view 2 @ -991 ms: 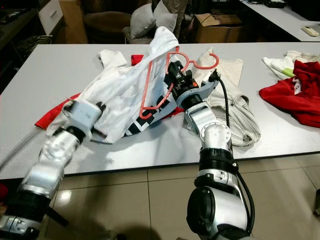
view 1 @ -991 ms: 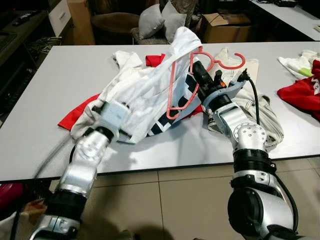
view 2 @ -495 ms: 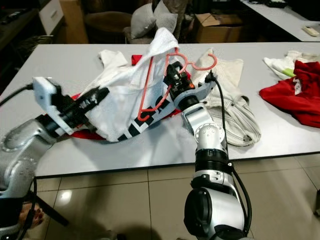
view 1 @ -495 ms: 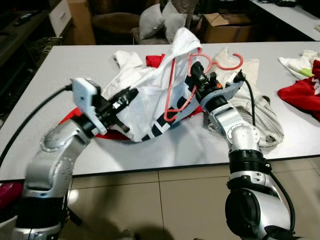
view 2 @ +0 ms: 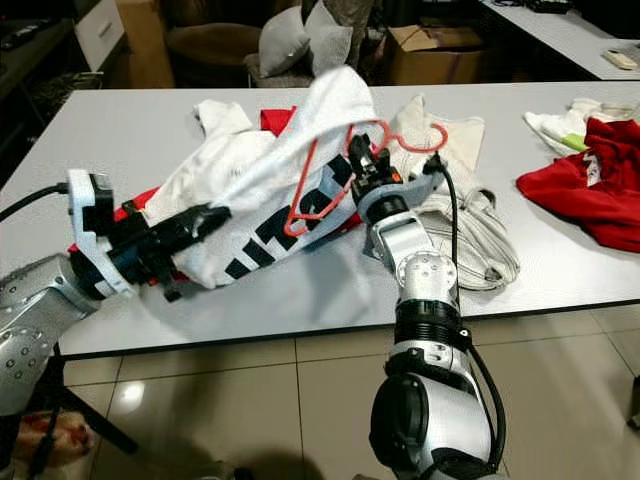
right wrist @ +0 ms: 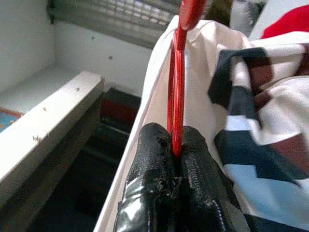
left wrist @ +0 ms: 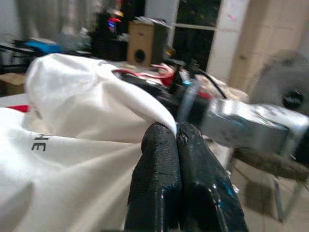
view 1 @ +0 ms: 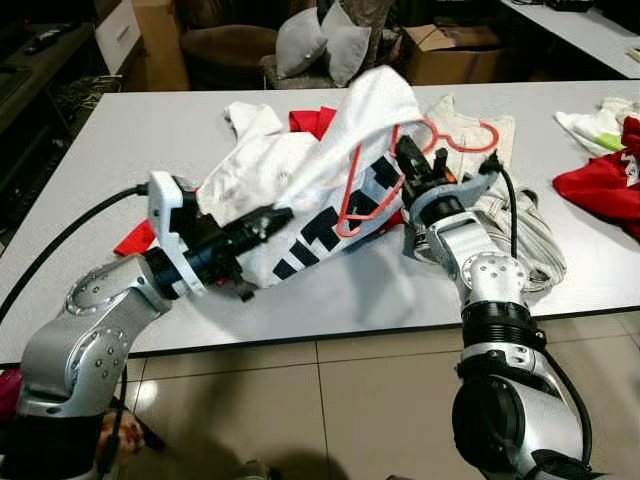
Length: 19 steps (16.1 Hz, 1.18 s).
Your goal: Hang hanger
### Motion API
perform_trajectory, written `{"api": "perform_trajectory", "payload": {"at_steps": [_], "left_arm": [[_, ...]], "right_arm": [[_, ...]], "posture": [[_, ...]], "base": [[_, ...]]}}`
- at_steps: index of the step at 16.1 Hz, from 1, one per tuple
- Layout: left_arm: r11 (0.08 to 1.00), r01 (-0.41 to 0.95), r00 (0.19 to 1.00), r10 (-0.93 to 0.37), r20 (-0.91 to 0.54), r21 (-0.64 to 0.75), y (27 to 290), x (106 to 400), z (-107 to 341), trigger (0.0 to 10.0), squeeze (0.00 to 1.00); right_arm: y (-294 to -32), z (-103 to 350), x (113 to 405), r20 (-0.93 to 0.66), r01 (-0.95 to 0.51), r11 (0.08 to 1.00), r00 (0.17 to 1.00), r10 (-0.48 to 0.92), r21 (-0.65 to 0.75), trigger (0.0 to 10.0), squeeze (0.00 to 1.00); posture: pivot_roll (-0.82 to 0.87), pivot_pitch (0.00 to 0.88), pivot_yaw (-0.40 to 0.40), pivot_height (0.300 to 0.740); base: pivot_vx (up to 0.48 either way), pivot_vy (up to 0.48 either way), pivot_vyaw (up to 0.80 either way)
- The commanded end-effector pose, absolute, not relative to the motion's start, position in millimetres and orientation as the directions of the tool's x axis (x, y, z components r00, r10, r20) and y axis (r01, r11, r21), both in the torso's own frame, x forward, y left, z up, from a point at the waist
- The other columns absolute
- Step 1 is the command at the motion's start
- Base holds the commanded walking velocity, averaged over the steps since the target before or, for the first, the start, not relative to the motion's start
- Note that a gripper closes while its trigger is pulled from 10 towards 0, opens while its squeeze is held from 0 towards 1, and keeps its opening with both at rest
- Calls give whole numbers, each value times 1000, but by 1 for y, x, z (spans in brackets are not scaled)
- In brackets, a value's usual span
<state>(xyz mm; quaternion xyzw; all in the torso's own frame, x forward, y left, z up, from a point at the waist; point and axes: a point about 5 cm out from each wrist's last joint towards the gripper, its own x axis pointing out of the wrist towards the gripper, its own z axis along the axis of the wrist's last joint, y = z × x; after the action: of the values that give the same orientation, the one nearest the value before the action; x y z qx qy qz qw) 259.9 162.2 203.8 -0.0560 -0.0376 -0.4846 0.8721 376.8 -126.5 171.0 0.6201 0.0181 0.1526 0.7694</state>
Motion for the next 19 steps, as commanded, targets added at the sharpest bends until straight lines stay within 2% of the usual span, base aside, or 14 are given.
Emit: {"api": "perform_trajectory", "payload": {"at_steps": [1, 4, 8, 11, 14, 15, 16, 17, 18, 19], "left_arm": [[471, 879, 476, -873, 107, -70, 154, 252, 203, 0, 0], [433, 898, 439, -895, 83, -80, 144, 242, 199, 0, 0], [379, 921, 384, -922, 53, -86, 135, 234, 195, 0, 0], [364, 927, 370, -927, 57, -90, 132, 233, 196, 0, 0], [245, 954, 271, -950, 153, -171, 117, 224, 205, 0, 0], [259, 955, 279, -949, 144, -148, 103, 229, 202, 0, 0], [334, 935, 347, -932, 110, -117, 97, 239, 196, 0, 0], [366, 924, 376, -921, 97, -107, 95, 244, 194, 0, 0], [446, 893, 449, -890, 78, -63, 92, 256, 189, 0, 0], [469, 882, 471, -876, 101, -44, 88, 261, 191, 0, 0]], "right_arm": [[-130, 177, 382, 163, -197, 144, 962, 219, 970, 10000, 0], [-128, 177, 388, 136, -146, 47, 974, 179, 988, 10000, 0], [-122, 180, 396, 113, -110, -28, 982, 150, 994, 10000, 0], [-121, 181, 397, 108, -107, -19, 982, 152, 994, 10000, 0], [-118, 181, 401, 80, -84, 21, 986, 148, 996, 10000, 0], [-106, 184, 402, 77, -85, 37, 979, 188, 996, 10000, 0], [-97, 187, 402, 86, -99, 48, 970, 227, 994, 10000, 0], [-94, 188, 401, 92, -108, 53, 965, 244, 993, 10000, 0], [-86, 191, 399, 107, -136, 82, 950, 293, 987, 10000, 0], [-86, 193, 398, 119, -153, 88, 943, 310, 984, 10000, 0]], "posture": [[-94, 16, 32, 740], [-78, 19, 29, 740], [-70, 23, 31, 740], [-70, 23, 31, 740], [-64, 21, 19, 740], [-62, 16, 15, 740], [-65, 12, 16, 740], [-67, 11, 16, 740], [-76, 7, 22, 740], [-84, 3, 28, 740]], "base": [[0, 0, 0], [0, 0, 0], [0, 0, 0], [0, 0, 0], [0, 0, 0], [0, 0, 0], [0, 0, 0], [0, 0, 0], [0, 0, 0], [0, 0, 0]]}}
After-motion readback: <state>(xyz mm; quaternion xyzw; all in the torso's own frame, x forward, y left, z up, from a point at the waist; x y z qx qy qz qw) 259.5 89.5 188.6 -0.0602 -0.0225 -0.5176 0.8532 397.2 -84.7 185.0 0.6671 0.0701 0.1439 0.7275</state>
